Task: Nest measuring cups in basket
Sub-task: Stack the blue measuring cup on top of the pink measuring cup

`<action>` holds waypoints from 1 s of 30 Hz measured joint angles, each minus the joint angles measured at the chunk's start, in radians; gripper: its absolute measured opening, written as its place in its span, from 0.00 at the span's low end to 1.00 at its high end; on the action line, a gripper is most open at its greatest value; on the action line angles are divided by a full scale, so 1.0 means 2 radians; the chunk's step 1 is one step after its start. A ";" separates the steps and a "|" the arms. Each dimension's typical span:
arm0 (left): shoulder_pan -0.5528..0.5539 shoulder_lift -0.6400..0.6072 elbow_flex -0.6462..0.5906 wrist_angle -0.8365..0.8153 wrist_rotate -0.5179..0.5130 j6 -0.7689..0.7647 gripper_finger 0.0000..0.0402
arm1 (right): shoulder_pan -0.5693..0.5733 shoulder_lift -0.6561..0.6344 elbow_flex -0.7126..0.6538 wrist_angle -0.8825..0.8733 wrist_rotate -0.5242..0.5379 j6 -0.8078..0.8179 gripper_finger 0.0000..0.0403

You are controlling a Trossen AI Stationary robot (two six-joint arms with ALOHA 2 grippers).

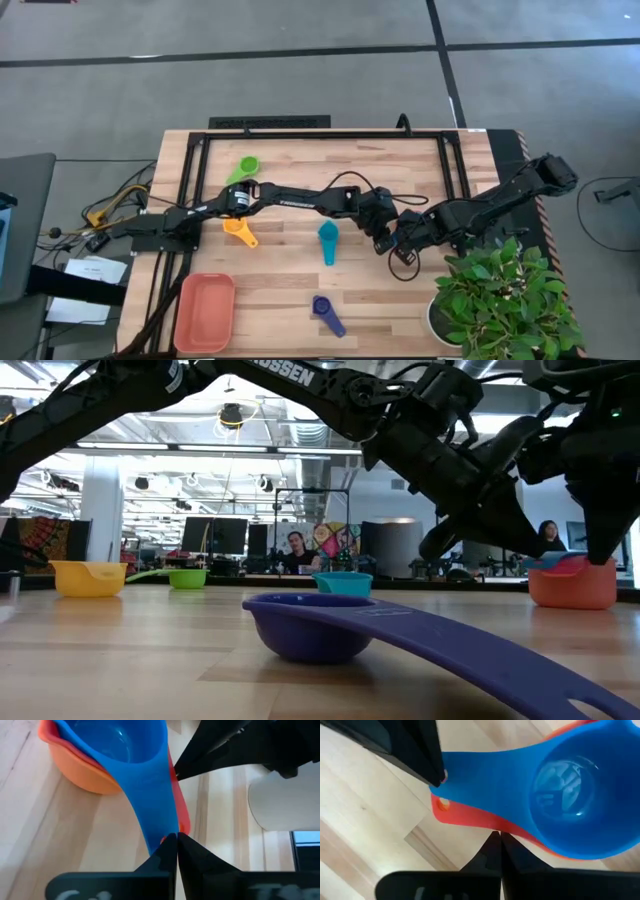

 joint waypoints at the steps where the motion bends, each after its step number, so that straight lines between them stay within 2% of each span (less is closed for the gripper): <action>1: 0.000 0.000 0.000 0.001 0.005 0.000 0.00 | 0.000 0.000 0.000 0.004 0.000 -0.008 0.02; 16: 0.000 0.000 0.000 0.004 0.024 0.010 0.00 | -0.012 -0.002 0.000 0.028 0.004 -0.092 0.02; 23: 0.000 0.000 0.000 0.001 0.032 0.010 0.00 | -0.009 -0.003 0.000 0.029 -0.006 -0.091 0.02; 30: 0.011 -0.003 0.000 -0.018 0.010 0.016 0.00 | 0.015 -0.004 0.003 0.026 -0.019 -0.039 0.02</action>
